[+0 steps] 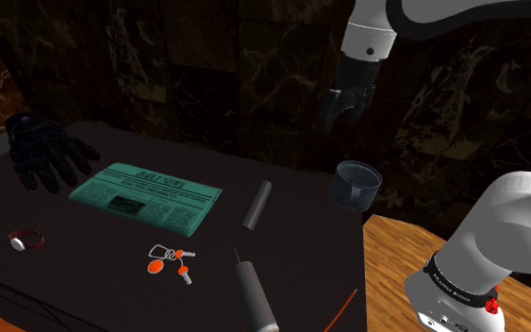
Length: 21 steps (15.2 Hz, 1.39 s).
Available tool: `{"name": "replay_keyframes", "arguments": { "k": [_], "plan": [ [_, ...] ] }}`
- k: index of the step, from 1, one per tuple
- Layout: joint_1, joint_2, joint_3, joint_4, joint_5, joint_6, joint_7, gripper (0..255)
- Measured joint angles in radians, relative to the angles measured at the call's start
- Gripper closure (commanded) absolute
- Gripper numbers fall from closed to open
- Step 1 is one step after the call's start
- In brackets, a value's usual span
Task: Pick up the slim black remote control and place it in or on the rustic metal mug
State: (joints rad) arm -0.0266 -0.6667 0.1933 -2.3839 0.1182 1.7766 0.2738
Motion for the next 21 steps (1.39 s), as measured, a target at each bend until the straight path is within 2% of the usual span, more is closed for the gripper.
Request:
{"name": "replay_keyframes", "arguments": {
  "k": [12, 16, 21],
  "plan": [
    [-0.070, 0.338, 0.208, 0.005, 0.159, 0.267, 0.575, 0],
    [-0.088, 0.503, 0.264, 0.048, 0.173, 0.383, 0.769, 0],
    [-0.094, 0.688, 0.288, 0.105, 0.163, 0.504, 0.967, 0]
  ]
}}
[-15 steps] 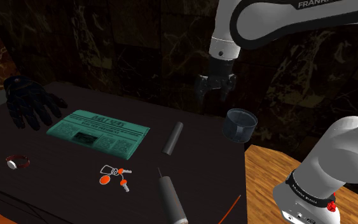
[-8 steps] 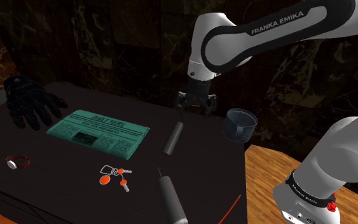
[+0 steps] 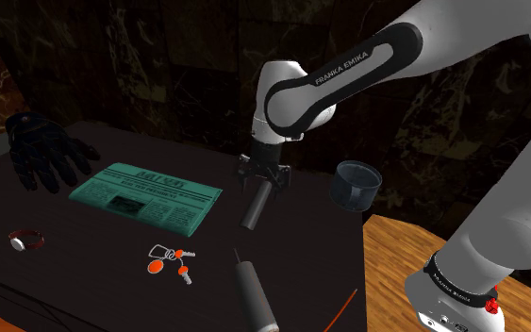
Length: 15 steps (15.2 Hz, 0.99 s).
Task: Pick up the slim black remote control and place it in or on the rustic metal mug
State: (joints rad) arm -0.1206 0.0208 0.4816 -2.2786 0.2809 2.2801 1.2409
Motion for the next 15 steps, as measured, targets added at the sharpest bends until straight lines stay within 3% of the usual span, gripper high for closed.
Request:
{"name": "replay_keyframes", "arguments": {
  "k": [7, 13, 14, 15],
  "plan": [
    [0.015, 0.078, 0.007, -0.013, -0.020, 0.091, 0.038, 0],
    [0.017, 0.086, 0.008, -0.017, -0.022, 0.104, 0.040, 0],
    [0.017, 0.086, 0.008, -0.017, -0.022, 0.104, 0.040, 255],
    [0.016, 0.084, 0.007, -0.016, -0.023, 0.098, 0.041, 255]
  ]
}}
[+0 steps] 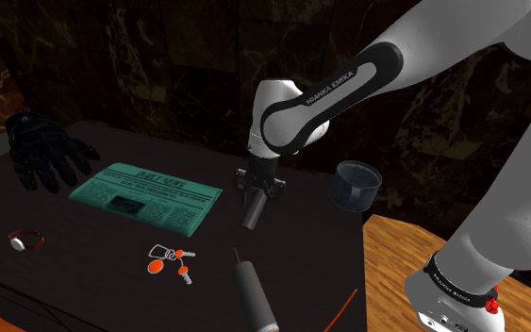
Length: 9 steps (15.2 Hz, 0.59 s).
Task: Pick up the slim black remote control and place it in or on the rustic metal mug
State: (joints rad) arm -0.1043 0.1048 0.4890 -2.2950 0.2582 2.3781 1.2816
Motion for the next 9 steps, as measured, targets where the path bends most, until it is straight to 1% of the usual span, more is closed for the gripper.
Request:
{"name": "replay_keyframes", "arguments": {
  "k": [9],
  "plan": [
    [0.000, -0.006, 0.001, 0.000, 0.001, 0.001, -0.001, 255]
  ]
}}
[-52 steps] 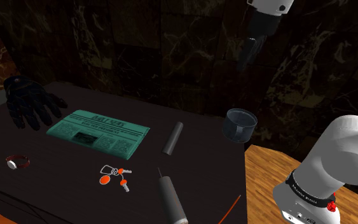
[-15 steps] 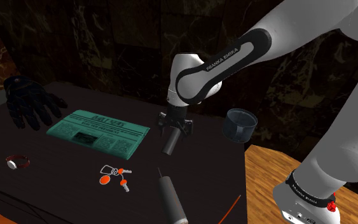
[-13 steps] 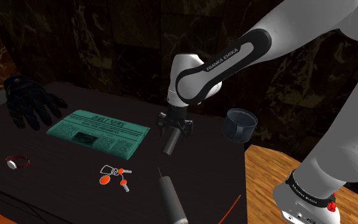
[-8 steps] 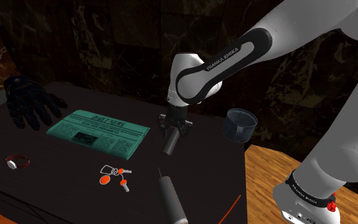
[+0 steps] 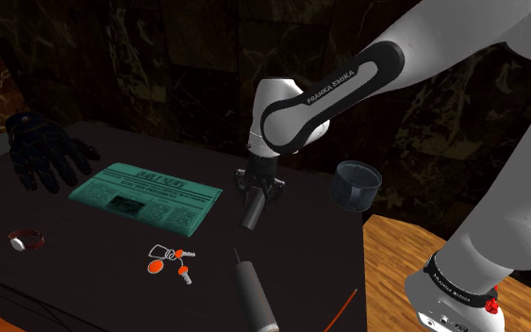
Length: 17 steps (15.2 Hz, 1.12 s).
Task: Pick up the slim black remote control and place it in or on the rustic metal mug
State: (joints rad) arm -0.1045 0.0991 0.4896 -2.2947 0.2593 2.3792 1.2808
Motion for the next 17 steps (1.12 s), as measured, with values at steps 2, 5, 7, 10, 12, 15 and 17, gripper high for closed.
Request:
{"name": "replay_keyframes", "arguments": {
  "k": [2, 5, 7, 10, 12, 15, 17],
  "plan": [
    [-0.001, -0.008, 0.000, 0.005, 0.003, -0.015, 0.001, 255],
    [-0.004, -0.031, 0.000, 0.018, 0.010, -0.051, 0.000, 255],
    [-0.005, -0.052, 0.001, 0.023, 0.018, -0.076, 0.000, 255],
    [-0.008, -0.082, 0.000, 0.035, 0.027, -0.115, -0.001, 255],
    [-0.009, -0.100, -0.001, 0.047, 0.031, -0.144, 0.000, 255],
    [-0.013, -0.123, -0.005, 0.068, 0.035, -0.188, 0.000, 255],
    [-0.014, -0.139, -0.007, 0.081, 0.038, -0.216, 0.002, 255]
  ]
}}
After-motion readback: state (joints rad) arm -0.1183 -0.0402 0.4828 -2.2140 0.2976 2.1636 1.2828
